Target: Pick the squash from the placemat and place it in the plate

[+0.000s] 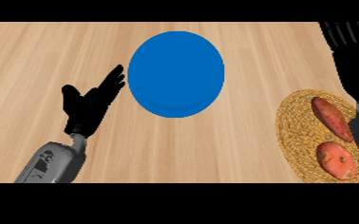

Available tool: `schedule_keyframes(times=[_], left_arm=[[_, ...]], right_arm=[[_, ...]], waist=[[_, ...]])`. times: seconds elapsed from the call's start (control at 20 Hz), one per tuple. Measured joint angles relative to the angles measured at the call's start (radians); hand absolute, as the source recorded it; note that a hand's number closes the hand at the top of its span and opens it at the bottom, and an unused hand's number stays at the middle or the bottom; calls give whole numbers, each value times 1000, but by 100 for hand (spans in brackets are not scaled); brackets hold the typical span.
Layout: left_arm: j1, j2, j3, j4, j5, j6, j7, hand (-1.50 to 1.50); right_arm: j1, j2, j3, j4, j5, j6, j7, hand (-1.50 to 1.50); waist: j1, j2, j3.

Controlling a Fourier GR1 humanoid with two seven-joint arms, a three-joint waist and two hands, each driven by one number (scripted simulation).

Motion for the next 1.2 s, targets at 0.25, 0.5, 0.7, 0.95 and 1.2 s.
schedule_keyframes(times=[0.25,0.5,0.7,0.95,1.2], left_arm=[[79,-8,32,48,-7,38,-8,0],[136,-37,56,63,8,68,-40,0],[152,-59,55,54,6,77,-53,0],[166,-75,48,51,-16,83,-70,0],[186,-80,48,30,-20,87,-62,0]], right_arm=[[50,-117,-129,89,-137,257,-72,150],[127,-266,-227,251,-29,345,-196,-150],[173,-267,-314,462,-35,450,-391,-150],[201,-314,-350,652,26,571,-571,-150],[228,-416,-296,661,160,562,-609,-150]], waist=[[18,-4,5],[22,1,8],[33,-2,11],[39,-7,12],[42,-9,11]])
